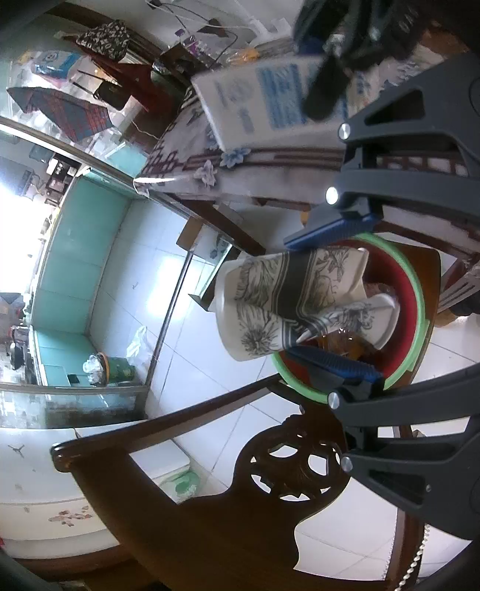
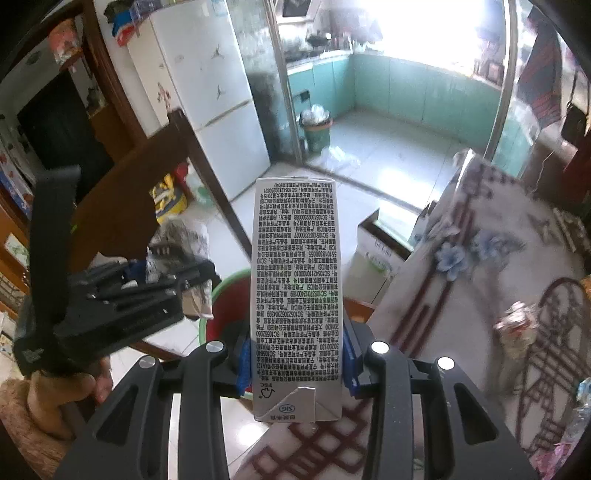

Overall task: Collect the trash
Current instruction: 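Carry the paper cup and milk carton in both tools over the red bucket, then open both tools to drop the paper cup and milk carton into the bucket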

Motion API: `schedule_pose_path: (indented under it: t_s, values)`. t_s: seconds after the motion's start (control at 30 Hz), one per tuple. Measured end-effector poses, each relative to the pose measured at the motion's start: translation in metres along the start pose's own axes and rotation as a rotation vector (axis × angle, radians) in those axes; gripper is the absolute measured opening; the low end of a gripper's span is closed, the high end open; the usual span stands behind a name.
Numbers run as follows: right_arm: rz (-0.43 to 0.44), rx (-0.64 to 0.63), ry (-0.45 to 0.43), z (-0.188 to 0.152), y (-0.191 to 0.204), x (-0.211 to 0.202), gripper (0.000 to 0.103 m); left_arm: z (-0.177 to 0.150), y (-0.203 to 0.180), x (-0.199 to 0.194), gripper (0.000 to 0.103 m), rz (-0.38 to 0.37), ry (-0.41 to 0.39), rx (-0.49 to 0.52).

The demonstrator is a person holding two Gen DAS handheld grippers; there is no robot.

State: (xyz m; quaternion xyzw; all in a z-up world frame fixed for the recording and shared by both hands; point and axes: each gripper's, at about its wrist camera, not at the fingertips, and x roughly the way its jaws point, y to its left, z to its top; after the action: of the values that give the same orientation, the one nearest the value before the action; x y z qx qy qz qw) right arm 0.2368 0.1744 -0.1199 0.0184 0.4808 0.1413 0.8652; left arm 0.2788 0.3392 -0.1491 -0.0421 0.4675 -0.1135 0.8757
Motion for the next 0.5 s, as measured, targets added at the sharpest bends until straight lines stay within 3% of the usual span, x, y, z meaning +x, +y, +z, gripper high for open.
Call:
schedule_pose_path:
  t_s: [0.23,0.5]
  values:
    - [0.037,0.023,0.073,-0.001,-0.002,0.035,0.036,0.005,0.017,0.018,0.051,0.018,0.028,-0.025]
    - [0.051,0.026,0.078,0.001,0.0,0.045,0.036,0.007,0.025,0.039,0.051,0.015,0.065,-0.03]
